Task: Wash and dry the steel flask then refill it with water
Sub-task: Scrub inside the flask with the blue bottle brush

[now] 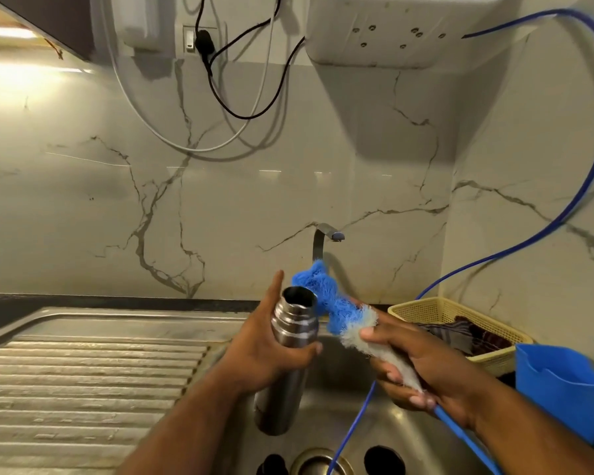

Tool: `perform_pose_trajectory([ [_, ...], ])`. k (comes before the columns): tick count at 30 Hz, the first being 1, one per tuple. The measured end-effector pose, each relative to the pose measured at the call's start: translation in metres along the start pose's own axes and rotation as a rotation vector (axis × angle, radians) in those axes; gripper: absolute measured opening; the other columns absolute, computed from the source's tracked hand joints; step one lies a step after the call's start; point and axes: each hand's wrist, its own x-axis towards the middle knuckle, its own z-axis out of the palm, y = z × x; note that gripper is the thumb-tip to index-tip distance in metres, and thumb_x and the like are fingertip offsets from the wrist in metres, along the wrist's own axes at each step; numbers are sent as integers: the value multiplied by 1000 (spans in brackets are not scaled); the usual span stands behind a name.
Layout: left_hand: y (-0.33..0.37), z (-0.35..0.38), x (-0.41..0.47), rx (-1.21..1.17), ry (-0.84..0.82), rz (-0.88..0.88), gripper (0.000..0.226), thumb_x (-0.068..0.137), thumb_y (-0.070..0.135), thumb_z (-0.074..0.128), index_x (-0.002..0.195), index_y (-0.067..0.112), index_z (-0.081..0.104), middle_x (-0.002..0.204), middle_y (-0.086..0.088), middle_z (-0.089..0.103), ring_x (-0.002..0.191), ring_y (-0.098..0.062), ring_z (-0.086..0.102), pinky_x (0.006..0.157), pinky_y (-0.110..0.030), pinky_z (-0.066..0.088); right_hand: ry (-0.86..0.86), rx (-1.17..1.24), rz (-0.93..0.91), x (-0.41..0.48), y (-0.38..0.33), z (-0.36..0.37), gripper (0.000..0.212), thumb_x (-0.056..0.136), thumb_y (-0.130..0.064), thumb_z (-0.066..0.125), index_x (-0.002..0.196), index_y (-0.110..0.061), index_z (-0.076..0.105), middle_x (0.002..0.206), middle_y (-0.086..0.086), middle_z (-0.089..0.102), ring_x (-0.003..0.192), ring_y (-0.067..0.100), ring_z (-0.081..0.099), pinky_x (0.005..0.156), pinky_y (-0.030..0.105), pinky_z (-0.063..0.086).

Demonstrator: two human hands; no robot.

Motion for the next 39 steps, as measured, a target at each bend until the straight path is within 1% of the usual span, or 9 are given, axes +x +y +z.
perform_pose_trajectory([
  [2, 3, 10, -4, 41, -148, 10, 86, 70, 18, 92, 138, 38, 43, 113, 10, 70, 103, -13, 70, 86, -25, 57, 21, -43, -10, 2, 1, 2, 41, 100, -22, 53, 129, -49, 64, 60, 11, 38, 31, 12, 33, 33, 18, 18],
  [4, 3, 13, -4, 42, -141, -6, 78, 70, 19, 93, 133, 33, 49, 108, 10, 71, 96, -13, 72, 83, -29, 59, 26, -56, -5, 1, 1, 2, 40, 100, -23, 53, 130, -47, 63, 60, 11, 39, 31, 12, 34, 33, 18, 18],
  [8, 0, 4, -1, -1, 81, -21, 115, 70, 3, 90, 153, 39, 18, 110, 12, 70, 98, -2, 70, 80, -12, 53, 26, -51, 3, 0, 2, 0, 39, 100, -22, 54, 128, -47, 65, 59, 10, 39, 31, 12, 33, 34, 18, 17],
  [13, -1, 23, -6, 44, -18, 5, 94, 70, 8, 90, 137, 48, 37, 107, 15, 72, 94, -5, 72, 83, -21, 58, 84, -109, -37, 7, 8, 6, 41, 100, -23, 55, 131, -49, 61, 58, 10, 41, 31, 13, 34, 32, 13, 21],
  [16, -5, 13, 1, -73, 176, -80, 112, 71, 6, 88, 152, 42, 20, 105, 11, 70, 91, -1, 71, 70, -13, 55, 44, -118, -34, 3, 6, 7, 42, 99, -25, 57, 129, -54, 60, 60, 10, 43, 34, 13, 33, 33, 16, 21],
  [19, -17, -3, 6, -120, 406, -84, 91, 65, 18, 91, 143, 26, 44, 103, 7, 71, 94, -10, 72, 67, -19, 57, 29, -170, -9, 2, 9, 16, 43, 99, -26, 60, 127, -59, 59, 61, 10, 48, 36, 14, 35, 32, 18, 24],
  [25, -15, 28, 3, -57, 167, -71, 116, 69, 17, 92, 157, 34, 19, 124, 13, 64, 101, 4, 68, 77, -10, 54, 233, -301, -105, 16, 19, 21, 48, 101, -30, 59, 130, -67, 51, 65, 9, 56, 40, 15, 41, 34, 19, 31],
  [32, -18, 19, 5, 77, 351, -96, 71, 66, 36, 93, 125, 26, 55, 100, 10, 69, 83, 7, 65, 62, -11, 51, 181, -495, -65, 1, 9, 12, 63, 99, -23, 62, 136, -69, 41, 75, 11, 65, 46, 16, 51, 37, 22, 37],
  [39, -3, 31, -7, 66, 335, -111, 61, 65, 36, 94, 110, 29, 53, 96, 11, 67, 84, -1, 63, 66, -15, 45, 361, -1051, -33, -13, -36, 0, 54, 88, -26, 71, 133, -32, 41, 97, 1, 73, 58, 11, 68, 46, 25, 49],
])
